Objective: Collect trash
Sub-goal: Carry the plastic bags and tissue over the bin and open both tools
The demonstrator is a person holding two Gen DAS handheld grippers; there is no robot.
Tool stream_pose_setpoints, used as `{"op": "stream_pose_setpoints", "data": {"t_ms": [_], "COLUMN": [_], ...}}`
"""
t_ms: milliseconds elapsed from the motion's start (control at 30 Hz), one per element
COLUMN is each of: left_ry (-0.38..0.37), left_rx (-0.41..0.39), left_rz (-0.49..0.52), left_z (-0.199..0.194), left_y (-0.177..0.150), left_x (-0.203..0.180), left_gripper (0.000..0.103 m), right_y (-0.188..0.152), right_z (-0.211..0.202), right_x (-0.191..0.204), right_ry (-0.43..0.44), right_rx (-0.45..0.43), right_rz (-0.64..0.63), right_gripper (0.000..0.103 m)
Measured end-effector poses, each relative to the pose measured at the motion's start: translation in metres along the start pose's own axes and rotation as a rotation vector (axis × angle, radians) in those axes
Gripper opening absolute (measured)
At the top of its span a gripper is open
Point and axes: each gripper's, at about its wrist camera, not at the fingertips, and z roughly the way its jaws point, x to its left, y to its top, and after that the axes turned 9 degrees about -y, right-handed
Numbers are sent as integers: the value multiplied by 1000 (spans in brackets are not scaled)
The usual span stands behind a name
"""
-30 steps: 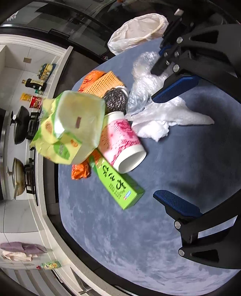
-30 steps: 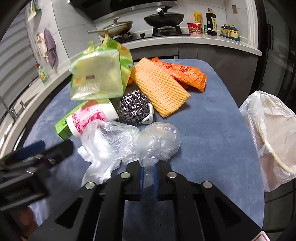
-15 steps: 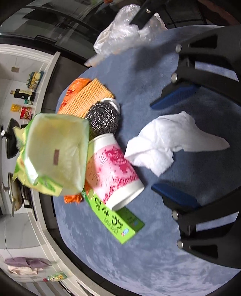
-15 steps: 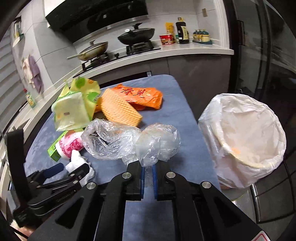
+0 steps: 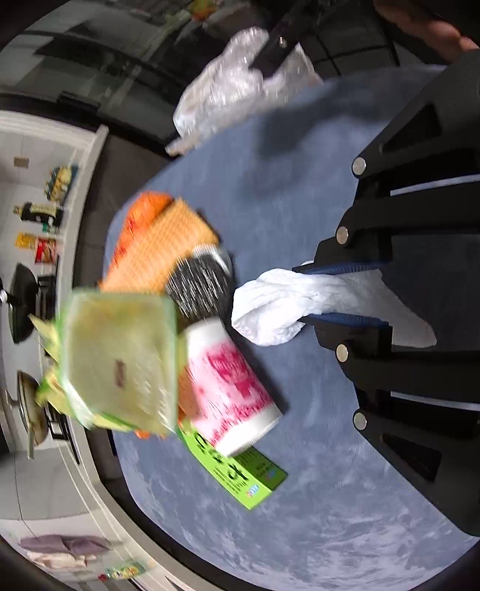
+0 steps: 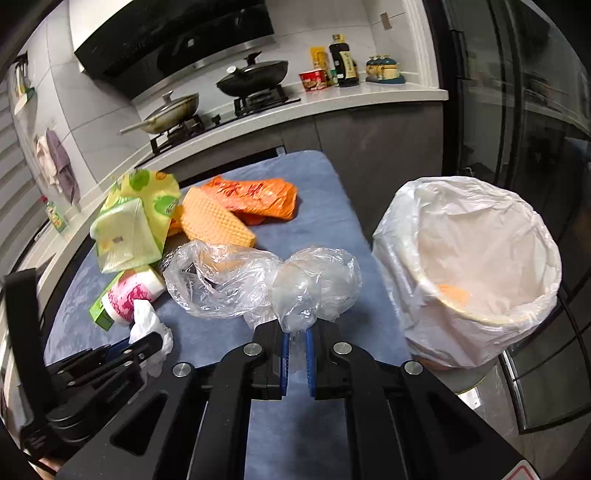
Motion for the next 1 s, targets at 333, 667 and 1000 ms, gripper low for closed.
{"op": "stream_pose_setpoints", "data": {"t_ms": [333, 667, 1000], "left_ry": [-205, -399, -462], "left_rx": [-72, -43, 43], "left_rz": [119, 271, 325], "left_z": [-18, 30, 92], "left_y": [45, 87, 96], "left_x": [-90, -202, -256], "left_gripper": [17, 17, 18], "right_y": [26, 60, 63], "right_z": [-23, -17, 24], "right_x": [-59, -141, -211], "right_ry": [-102, -226, -289], "right_rx": [-94, -139, -57], "right_rz": [82, 157, 261], "right_gripper": [9, 9, 9]}}
